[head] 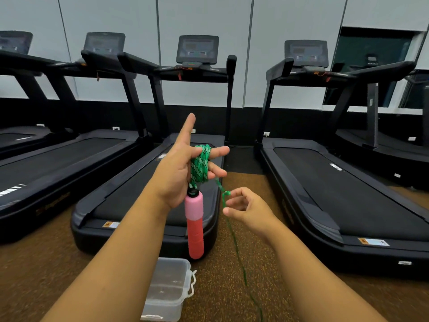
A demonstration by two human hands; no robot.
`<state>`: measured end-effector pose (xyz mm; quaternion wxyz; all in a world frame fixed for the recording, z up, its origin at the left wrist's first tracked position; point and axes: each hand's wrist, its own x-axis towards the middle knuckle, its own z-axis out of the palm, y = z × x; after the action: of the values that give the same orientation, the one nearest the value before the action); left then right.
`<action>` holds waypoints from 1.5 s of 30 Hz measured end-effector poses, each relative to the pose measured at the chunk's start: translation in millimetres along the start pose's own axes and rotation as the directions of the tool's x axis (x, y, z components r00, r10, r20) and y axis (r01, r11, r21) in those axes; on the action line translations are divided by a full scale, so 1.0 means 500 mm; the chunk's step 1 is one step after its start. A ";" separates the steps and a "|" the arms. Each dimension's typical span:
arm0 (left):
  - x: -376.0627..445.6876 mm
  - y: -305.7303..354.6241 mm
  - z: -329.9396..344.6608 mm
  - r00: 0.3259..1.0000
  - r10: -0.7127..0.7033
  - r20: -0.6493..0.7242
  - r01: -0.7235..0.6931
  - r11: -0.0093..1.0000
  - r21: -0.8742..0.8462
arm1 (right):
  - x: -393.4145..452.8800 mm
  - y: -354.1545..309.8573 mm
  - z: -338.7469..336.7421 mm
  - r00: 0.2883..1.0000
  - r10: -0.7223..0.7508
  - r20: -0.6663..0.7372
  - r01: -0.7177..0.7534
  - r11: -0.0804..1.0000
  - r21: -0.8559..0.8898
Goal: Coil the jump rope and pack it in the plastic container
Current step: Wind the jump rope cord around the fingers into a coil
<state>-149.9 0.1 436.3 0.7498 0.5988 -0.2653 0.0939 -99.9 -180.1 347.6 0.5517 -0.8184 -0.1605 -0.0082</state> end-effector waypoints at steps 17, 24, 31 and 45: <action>-0.001 -0.033 -0.001 1.000 -0.007 0.016 0.007 1.000 0.005 | -0.045 -0.062 0.084 0.937 -0.324 0.127 0.335 0.740 -0.583; -0.005 -0.049 -0.027 0.996 0.036 -0.084 -0.023 0.989 0.144 | -0.079 -0.089 0.063 0.898 -0.350 0.265 0.424 0.535 -0.731; -0.009 -0.074 -0.032 0.999 -0.009 -0.040 0.020 0.963 0.268 | -0.087 -0.140 0.032 0.793 -0.527 0.306 0.549 0.398 -0.735; -0.026 -0.071 0.007 0.986 -0.117 0.121 0.122 0.992 -0.032 | 0.012 -0.184 -0.041 0.847 -0.532 0.023 0.457 0.705 -0.542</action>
<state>-145.6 -10.2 399.8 0.7484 0.6034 -0.2750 0.0078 -115.8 -165.7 439.6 0.2918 -0.8615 -0.3278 -0.2552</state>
